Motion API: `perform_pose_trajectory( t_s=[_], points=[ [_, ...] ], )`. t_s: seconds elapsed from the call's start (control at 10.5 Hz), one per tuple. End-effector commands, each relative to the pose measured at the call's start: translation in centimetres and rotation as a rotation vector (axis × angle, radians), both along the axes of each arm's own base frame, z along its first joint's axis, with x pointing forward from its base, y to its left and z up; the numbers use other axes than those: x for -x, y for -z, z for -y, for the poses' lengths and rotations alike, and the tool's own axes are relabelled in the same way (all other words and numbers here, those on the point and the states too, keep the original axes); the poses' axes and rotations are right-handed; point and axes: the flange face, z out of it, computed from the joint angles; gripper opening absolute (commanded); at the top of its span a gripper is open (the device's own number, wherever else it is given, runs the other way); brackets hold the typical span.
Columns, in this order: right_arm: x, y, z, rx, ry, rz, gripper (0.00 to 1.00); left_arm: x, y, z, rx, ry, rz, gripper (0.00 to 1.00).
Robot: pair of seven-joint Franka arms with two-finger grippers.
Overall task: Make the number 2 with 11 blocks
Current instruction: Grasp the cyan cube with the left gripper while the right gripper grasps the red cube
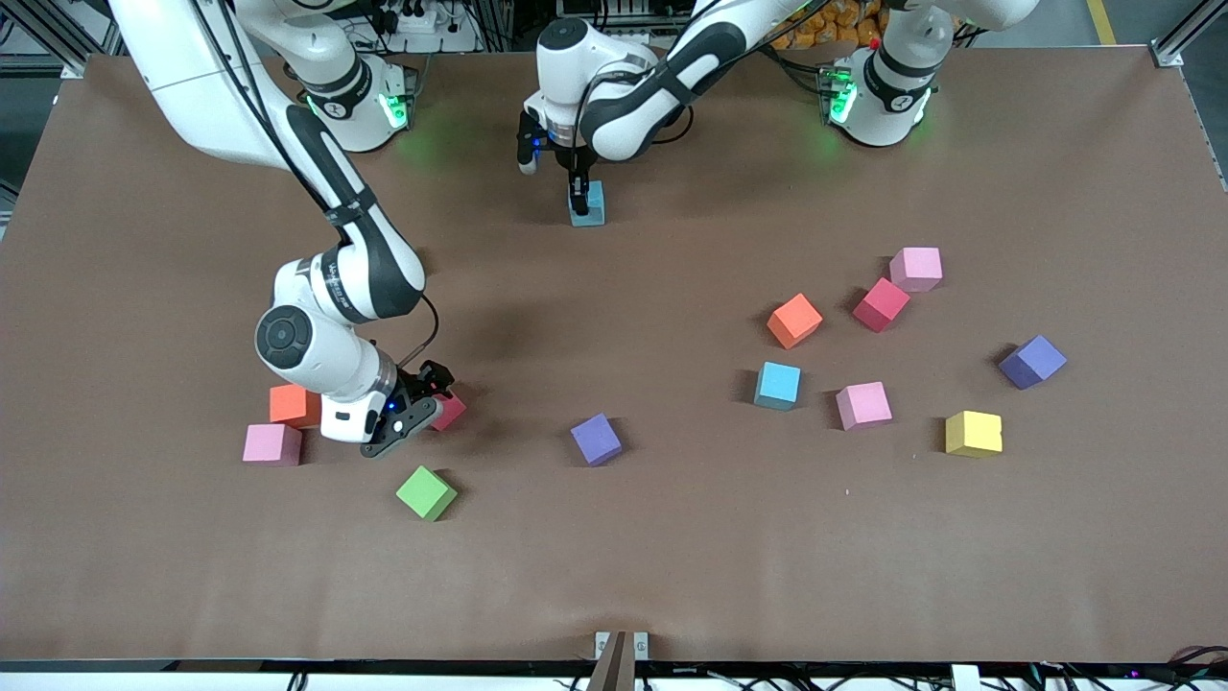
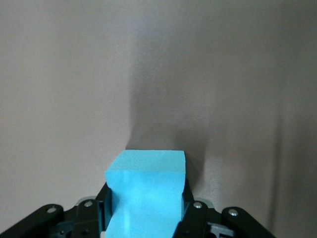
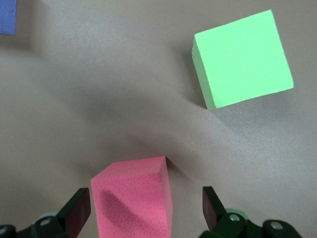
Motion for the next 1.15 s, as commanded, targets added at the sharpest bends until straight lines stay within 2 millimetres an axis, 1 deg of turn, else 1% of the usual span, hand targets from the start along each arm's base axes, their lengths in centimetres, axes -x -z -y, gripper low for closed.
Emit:
perform_pose_trajectory(
  t_s=[0.0, 0.19, 0.38, 0.48, 0.57, 0.67, 0.86, 1.05],
  points=[
    [0.7, 0.6, -0.4, -0.004, 0.006, -0.018, 1.0, 0.6, -0.4, -0.4, 0.003, 0.019, 0.017, 0.0],
    [1.4, 1.1, -1.4, -0.013, -0.006, -0.033, 1.0, 2.3, 0.2, 0.1, 0.006, 0.016, 0.01, 0.0],
    [1.7, 1.5, -1.4, -0.013, -0.006, -0.03, 1.0, 2.3, 0.2, 0.2, 0.007, 0.017, 0.012, 0.0],
    [1.9, 2.0, -1.4, -0.014, -0.004, -0.012, 1.0, 2.3, 0.4, 0.3, 0.005, 0.016, 0.008, 0.0],
    [2.0, 2.2, -1.4, -0.014, -0.005, -0.003, 1.0, 2.0, 0.4, 0.2, 0.005, 0.012, 0.011, 0.11],
    [2.0, 2.4, -1.3, -0.014, -0.009, -0.004, 1.0, 1.5, 0.4, 0.1, 0.003, 0.02, 0.013, 0.99],
    [2.2, 3.0, -1.3, -0.015, -0.009, 0.005, 1.0, 1.4, 0.1, 0.2, 0.008, 0.003, 0.016, 1.0],
    [2.6, 3.6, -1.3, -0.014, -0.01, 0.016, 1.0, 0.7, -0.8, 0.2, 0.018, 0.009, 0.03, 1.0]
  ],
)
